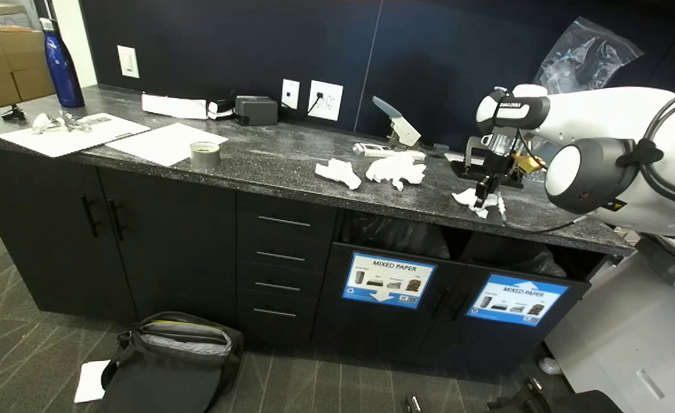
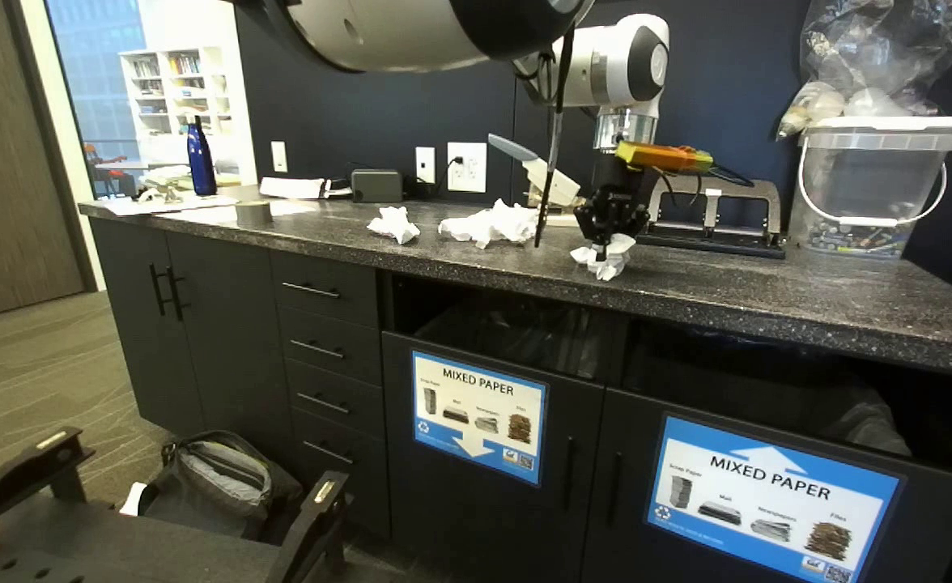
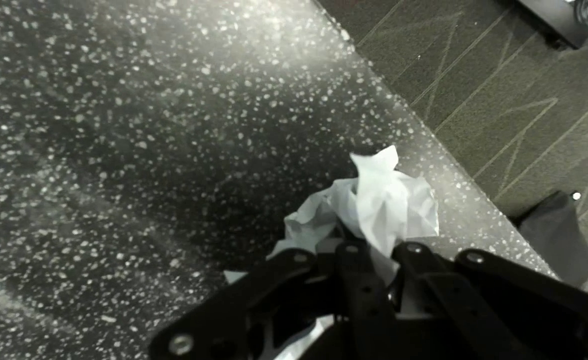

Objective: Place one paper from the counter inside the waste bin on the right, place four papers from the counter inside the bin on the left

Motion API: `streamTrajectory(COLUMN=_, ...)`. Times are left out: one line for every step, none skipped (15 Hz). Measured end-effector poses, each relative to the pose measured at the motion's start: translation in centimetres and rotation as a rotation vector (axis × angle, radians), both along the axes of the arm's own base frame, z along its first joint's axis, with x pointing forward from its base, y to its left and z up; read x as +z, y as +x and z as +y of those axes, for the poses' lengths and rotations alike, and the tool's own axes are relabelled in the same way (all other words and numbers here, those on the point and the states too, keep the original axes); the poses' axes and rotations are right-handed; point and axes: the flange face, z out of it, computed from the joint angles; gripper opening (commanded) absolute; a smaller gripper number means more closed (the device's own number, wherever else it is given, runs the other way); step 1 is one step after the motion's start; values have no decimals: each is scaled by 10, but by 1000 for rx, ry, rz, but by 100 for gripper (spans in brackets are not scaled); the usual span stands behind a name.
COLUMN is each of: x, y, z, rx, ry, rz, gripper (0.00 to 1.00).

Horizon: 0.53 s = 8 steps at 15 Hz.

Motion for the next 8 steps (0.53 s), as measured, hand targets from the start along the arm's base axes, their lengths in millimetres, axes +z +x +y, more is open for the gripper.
streamTrajectory(x=0, y=0, z=4, rx=-10, ry=4, rz=16, gripper=9)
streamTrajectory(x=0, y=-1, z=8, rx=-20, ry=8, rz=33, gripper=9)
streamTrajectory(x=-1, y=-1, z=12, rx=-29, ry=9, rz=45, gripper=9)
streamTrajectory(x=-1, y=-1, z=15, rx=-36, ry=9, rz=52, gripper=9)
streamTrajectory(x=-1, y=0, z=18, rx=-39, ry=9, rz=53, gripper=8)
streamTrajectory(x=-1, y=1, z=20, rx=-42, ry=7, rz=50, gripper=8)
streamTrajectory(x=-1, y=3, z=21, rx=-42, ry=4, rz=42, gripper=8)
streamTrajectory(x=0, y=6, z=23, rx=-39, ry=-2, rz=23, gripper=8)
